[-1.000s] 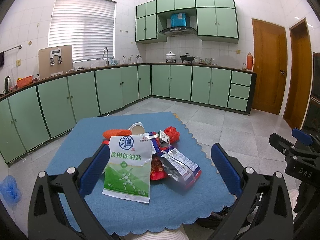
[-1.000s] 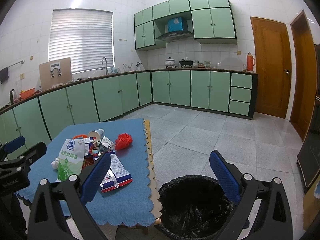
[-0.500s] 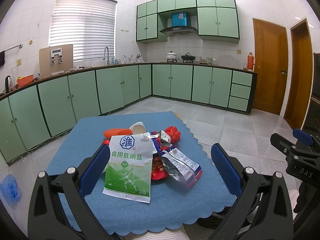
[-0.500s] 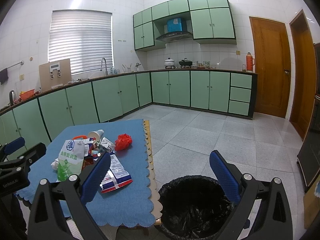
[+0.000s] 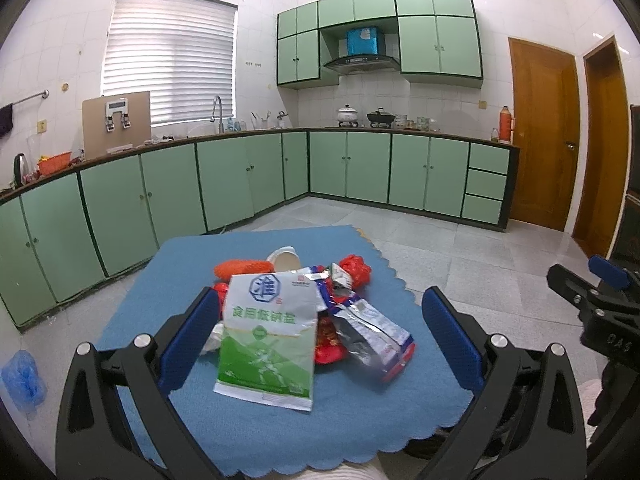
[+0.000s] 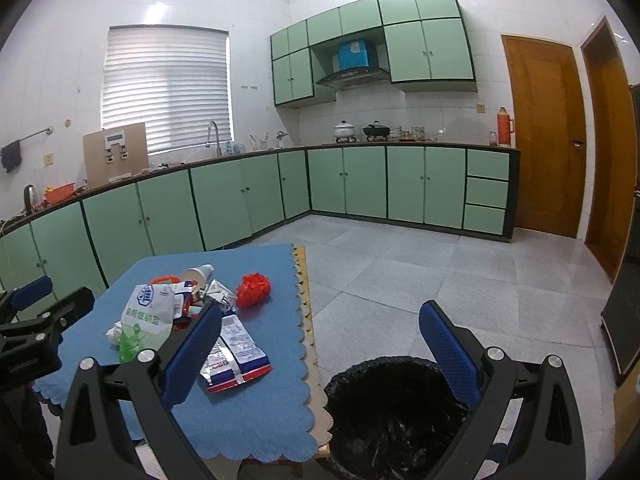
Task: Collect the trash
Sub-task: 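Reach the right gripper to the white-and-green salt bag and close on it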
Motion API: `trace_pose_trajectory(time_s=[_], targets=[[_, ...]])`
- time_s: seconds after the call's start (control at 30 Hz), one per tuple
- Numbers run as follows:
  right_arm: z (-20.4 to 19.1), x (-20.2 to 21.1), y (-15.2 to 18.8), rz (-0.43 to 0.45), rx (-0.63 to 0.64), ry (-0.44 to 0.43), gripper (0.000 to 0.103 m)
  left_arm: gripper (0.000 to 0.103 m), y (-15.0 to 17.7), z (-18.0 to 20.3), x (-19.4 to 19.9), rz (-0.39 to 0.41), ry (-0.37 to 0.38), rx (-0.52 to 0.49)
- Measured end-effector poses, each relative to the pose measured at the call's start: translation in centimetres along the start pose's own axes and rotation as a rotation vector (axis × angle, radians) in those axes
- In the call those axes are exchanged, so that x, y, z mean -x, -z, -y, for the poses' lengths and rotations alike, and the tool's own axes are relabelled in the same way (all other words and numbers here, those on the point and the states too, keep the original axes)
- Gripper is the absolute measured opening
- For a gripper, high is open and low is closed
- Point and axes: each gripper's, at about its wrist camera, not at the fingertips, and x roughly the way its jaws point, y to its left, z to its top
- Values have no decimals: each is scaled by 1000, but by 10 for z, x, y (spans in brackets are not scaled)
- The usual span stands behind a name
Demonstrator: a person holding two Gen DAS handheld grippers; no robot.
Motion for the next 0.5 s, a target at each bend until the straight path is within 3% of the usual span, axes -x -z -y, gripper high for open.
trace_pose_trajectory(time_s=[0.5], targets=[[-40, -62, 14, -62, 64, -71, 97, 98, 22, -73, -46, -15, -169, 8]])
